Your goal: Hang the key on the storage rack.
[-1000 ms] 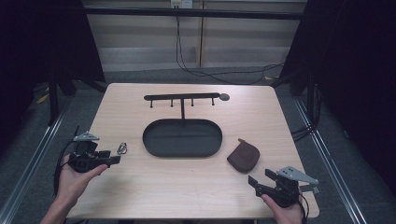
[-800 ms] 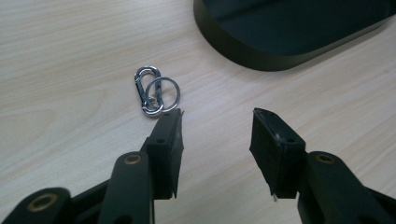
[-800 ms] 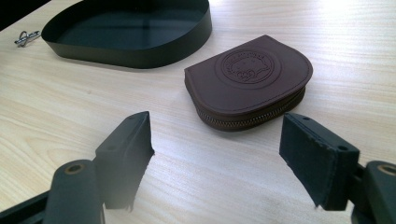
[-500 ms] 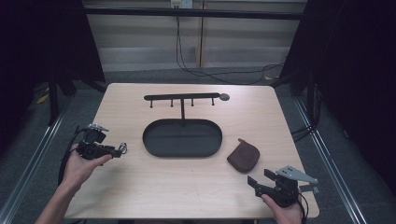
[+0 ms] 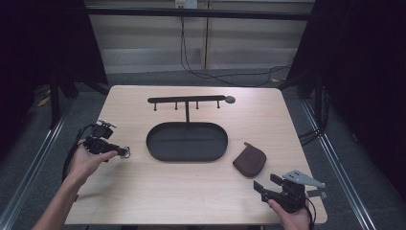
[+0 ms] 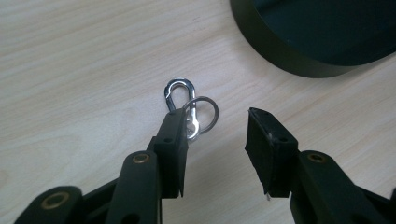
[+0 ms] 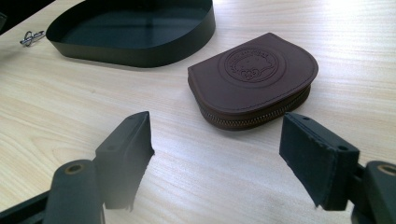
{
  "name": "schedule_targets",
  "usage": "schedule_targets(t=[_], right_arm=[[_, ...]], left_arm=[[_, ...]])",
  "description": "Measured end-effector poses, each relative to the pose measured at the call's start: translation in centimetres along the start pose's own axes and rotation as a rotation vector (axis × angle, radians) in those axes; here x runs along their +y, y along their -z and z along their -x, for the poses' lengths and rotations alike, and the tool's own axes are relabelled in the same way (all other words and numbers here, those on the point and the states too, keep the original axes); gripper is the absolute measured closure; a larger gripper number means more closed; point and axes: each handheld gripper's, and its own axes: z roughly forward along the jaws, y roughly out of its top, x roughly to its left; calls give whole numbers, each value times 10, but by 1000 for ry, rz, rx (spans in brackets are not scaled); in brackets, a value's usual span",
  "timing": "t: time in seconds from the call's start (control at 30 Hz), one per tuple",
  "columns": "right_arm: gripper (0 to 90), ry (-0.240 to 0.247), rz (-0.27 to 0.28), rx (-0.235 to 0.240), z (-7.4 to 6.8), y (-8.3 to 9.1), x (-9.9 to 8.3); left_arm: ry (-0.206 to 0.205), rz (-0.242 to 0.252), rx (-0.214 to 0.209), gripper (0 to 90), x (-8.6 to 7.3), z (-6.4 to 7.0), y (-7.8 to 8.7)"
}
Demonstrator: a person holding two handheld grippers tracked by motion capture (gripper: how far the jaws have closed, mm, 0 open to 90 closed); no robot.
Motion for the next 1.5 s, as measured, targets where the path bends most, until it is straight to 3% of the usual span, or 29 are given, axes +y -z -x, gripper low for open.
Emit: schedule_targets(t=[0.2,0.3,0.4,0.7,0.9,1.1,1.2,1.3,1.37,1.5], right_arm=[[253,0,-6,3,0,-1,0],[253,-2,-9,1,0,-1,0],[253,-2,-9,3,0,-1,0],[253,0,-16,7,0,-2,0],[252,-3,-18,10,1,-2,0],[252,-7,-21,9,1,-2,0],[252,-7,-22,8,1,-2,0],[252,-11,-22,11,1,-2,0],[252,-14,-22,10,1,-2,0],[252,-13,-22,10,1,-2,0]], left_arm=[[-2,-34,-2,617,9,-6,-3],[-29,-53,-12,651,15,-5,-4],[-30,-62,-19,662,19,-2,-9],[-43,-118,-15,622,29,-5,-23],[-64,-155,25,573,31,-2,-32],[-67,-165,29,562,31,0,-39],[-71,-174,43,579,31,1,-41],[-110,-203,43,643,30,2,-44],[-108,-202,58,674,29,3,-44],[-121,-212,50,723,29,3,-44]])
